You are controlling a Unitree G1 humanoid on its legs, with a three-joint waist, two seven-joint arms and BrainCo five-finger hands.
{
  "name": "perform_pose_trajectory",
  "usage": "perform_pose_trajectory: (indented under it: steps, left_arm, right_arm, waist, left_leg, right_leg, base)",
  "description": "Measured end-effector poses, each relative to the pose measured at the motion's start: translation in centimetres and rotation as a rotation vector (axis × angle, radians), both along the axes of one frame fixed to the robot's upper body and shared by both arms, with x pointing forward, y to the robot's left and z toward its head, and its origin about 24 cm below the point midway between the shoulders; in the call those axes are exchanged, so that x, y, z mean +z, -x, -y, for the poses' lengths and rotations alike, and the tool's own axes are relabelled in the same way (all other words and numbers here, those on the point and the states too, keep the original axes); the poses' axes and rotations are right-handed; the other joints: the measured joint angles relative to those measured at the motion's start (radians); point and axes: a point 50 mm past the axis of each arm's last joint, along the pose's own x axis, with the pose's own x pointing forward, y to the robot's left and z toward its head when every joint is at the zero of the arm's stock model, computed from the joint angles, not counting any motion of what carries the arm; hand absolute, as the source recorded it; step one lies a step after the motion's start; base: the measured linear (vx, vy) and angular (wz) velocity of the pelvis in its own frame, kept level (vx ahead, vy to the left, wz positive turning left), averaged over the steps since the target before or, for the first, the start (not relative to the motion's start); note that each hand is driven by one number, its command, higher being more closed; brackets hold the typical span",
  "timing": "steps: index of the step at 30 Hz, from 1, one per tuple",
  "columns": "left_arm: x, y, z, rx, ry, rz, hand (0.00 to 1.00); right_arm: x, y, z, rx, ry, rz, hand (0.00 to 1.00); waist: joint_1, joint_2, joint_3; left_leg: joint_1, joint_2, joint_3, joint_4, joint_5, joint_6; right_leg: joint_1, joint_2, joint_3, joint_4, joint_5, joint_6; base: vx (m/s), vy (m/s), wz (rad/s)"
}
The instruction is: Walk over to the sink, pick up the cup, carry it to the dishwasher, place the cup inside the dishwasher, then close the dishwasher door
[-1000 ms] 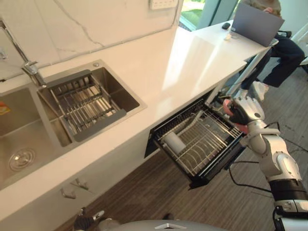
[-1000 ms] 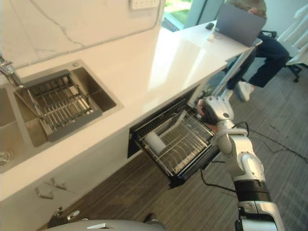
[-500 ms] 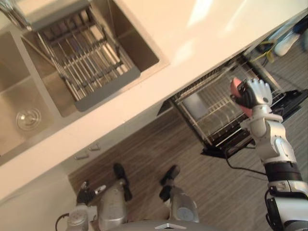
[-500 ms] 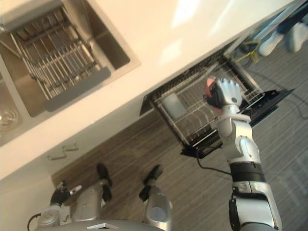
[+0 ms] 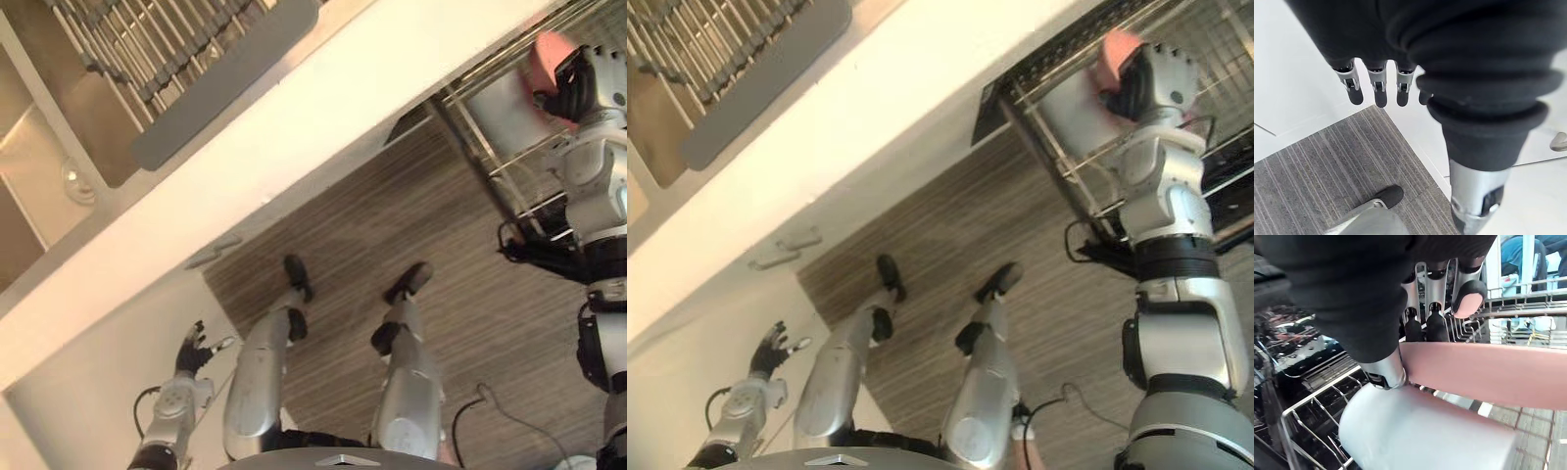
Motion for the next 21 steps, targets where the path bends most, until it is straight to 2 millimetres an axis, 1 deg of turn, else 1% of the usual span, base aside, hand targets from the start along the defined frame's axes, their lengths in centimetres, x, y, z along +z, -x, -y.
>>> perform_pose_trajectory:
  steps: [2,4,5,6,9,11,12,14,18,19,20,21]
  left_arm:
    - [0.1,-0.1,0.1,0.004,0.011,0.008,0.0]
    - [0.2,-0.3,0.6,-0.012,0.02,0.027,0.0]
    - [0.3,-0.3,0.9,-0.025,0.025,0.033,0.0]
    - [0.3,-0.4,1.3,-0.04,0.032,0.043,0.0]
    - [0.5,-0.6,2.1,-0.048,0.061,0.063,0.0]
    - [0.6,-0.8,3.2,-0.072,0.084,0.074,0.0]
    - [0.6,-0.8,3.4,-0.077,0.09,0.075,0.0]
    - [0.7,-0.8,4.2,-0.108,0.109,0.082,0.0]
    - [1.0,-0.9,4.7,-0.112,0.133,0.103,0.0]
    - [1.0,-0.8,4.8,-0.111,0.136,0.102,0.0]
    - [0.9,-0.6,4.9,-0.109,0.142,0.099,0.0]
    - [0.9,-0.6,5.0,-0.108,0.143,0.098,0.0]
  right_arm:
    - [0.4,-0.1,0.6,-0.016,-0.041,0.002,1.0]
    - [0.9,0.4,1.8,-0.058,-0.056,-0.012,1.0]
    - [1.0,0.7,2.7,-0.091,-0.078,-0.018,0.0]
    - [1.3,1.0,3.5,-0.126,-0.089,-0.017,0.0]
    - [2.0,1.6,4.5,-0.167,-0.115,0.005,0.0]
    - [2.4,1.9,5.2,-0.185,-0.155,0.045,0.0]
    - [2.5,2.0,5.2,-0.184,-0.157,0.055,0.0]
    - [3.1,2.1,5.1,-0.15,-0.216,0.11,0.0]
    - [3.9,2.7,5.4,-0.077,-0.344,0.201,0.0]
    - [4.2,2.8,5.1,-0.042,-0.375,0.22,0.0]
    - [5.0,3.0,4.3,0.042,-0.397,0.251,0.0]
    - [5.4,3.1,3.8,0.072,-0.391,0.261,0.0]
  waist:
    - [0.0,0.001,-0.001]
    - [0.003,0.003,-0.002]
    - [0.002,0.004,-0.003]
    - [0.003,0.006,-0.003]
    - [0.001,0.012,-0.008]
    - [0.002,0.026,-0.017]
    - [0.003,0.03,-0.02]
    - [0.004,0.041,-0.028]
    - [-0.002,0.042,-0.028]
    - [-0.009,0.042,-0.028]
    - [-0.018,0.042,-0.028]
    - [-0.021,0.042,-0.028]
  left_leg:
    - [-0.016,-0.01,-0.015,0.0,0.003,0.004]
    - [-0.02,-0.021,-0.039,0.0,0.005,0.004]
    - [-0.02,-0.027,-0.045,0.0,0.006,0.005]
    - [-0.021,-0.033,-0.049,-0.004,0.008,0.008]
    - [-0.021,-0.046,-0.055,-0.031,0.025,0.015]
    - [-0.021,-0.06,-0.063,-0.047,0.037,0.017]
    - [-0.02,-0.061,-0.064,-0.049,0.038,0.017]
    - [-0.014,-0.068,-0.065,-0.054,0.042,0.019]
    - [0.019,-0.075,-0.067,-0.058,0.042,0.02]
    - [0.035,-0.077,-0.067,-0.066,0.042,0.02]
    - [0.057,-0.081,-0.066,-0.075,0.041,0.019]
    - [0.064,-0.081,-0.065,-0.076,0.04,0.019]
  right_leg:
    - [-0.024,-0.007,0.012,0.006,0.005,-0.002]
    - [-0.034,-0.017,0.017,0.018,0.005,-0.002]
    - [-0.034,-0.023,0.017,0.023,0.005,-0.002]
    - [-0.036,-0.029,0.017,0.026,0.005,-0.001]
    - [-0.045,-0.042,0.016,0.028,0.006,0.0]
    - [-0.049,-0.051,0.014,0.028,0.009,0.004]
    - [-0.048,-0.052,0.014,0.028,0.009,0.004]
    - [-0.045,-0.056,0.014,0.03,0.01,0.004]
    - [-0.023,-0.067,0.021,0.044,0.007,0.008]
    - [-0.011,-0.069,0.021,0.045,0.005,0.01]
    - [0.004,-0.071,0.025,0.045,0.002,0.01]
    - [0.009,-0.072,0.026,0.045,-0.001,0.008]
  base:
    - [-0.05,0.071,-0.1]
    - [-0.03,0.063,0.0]
    - [-0.03,0.061,0.07]
    - [-0.03,0.058,0.08]
    - [-0.02,0.041,0.1]
    - [-0.02,0.039,0.1]
    - [-0.02,0.028,0.05]
    - [-0.01,0.014,0.02]
    - [0.0,0.005,-0.02]
    - [0.02,0.002,-0.03]
    - [0.02,-0.004,-0.04]
    - [0.03,-0.012,-0.06]
